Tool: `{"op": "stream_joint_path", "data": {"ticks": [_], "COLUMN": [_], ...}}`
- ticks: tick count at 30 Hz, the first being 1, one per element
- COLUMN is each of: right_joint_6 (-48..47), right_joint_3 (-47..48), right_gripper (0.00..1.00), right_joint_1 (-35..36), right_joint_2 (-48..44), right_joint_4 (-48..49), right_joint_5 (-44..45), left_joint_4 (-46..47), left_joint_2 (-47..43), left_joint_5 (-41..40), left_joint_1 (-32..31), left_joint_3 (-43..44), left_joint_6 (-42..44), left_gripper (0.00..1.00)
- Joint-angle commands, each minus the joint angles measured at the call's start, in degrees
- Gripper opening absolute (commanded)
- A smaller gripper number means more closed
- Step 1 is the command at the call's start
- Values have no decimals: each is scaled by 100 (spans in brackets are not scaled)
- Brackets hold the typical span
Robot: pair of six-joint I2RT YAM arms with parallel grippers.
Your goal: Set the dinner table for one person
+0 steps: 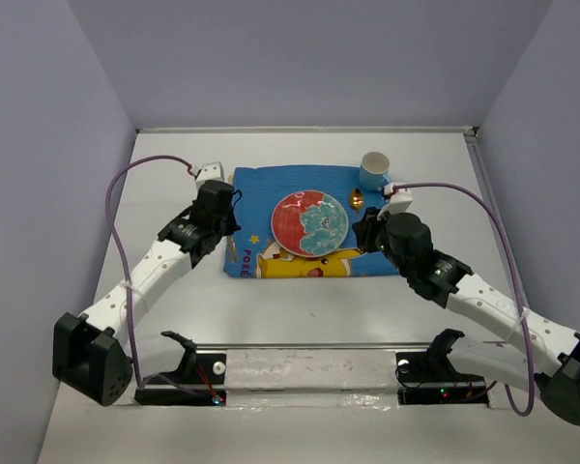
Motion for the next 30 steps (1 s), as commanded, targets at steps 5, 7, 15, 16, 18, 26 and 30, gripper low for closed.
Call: {"op": "stream_joint_path", "data": {"ticks": [5,7,15,16,18,26,30], "right_joint_6": [22,92,102,102,102,102,102], "right_joint_3": [-269,-322,-348,-348,-348,-392,-392], "right_gripper": [33,33,33,33,33,33,33], "right_joint_1": [-60,-112,-113,-113,-113,-166,-166], "right_joint_2": [-27,61,263,281,325,299,307], "right_joint_4": [692,797,895,895,904,947,948], "right_joint_5": [704,695,572,563,563,537,511], "left_joint_4": [598,661,994,977,985,1056,1266], "left_joint_2": [1034,1665,2687,2818,3126,3777,3804], "left_joint_5": [-494,-634,-828,-889,-960,-846,-724], "left_joint_1": [-704,-757,-907,-915,-915,-766,-687], "left_joint_3": [319,476,1030,1196,1321,1664,1541], "left_joint_6": [-324,-263,27,106,133,405,484], "left_gripper": [0,0,0,0,0,0,0]}}
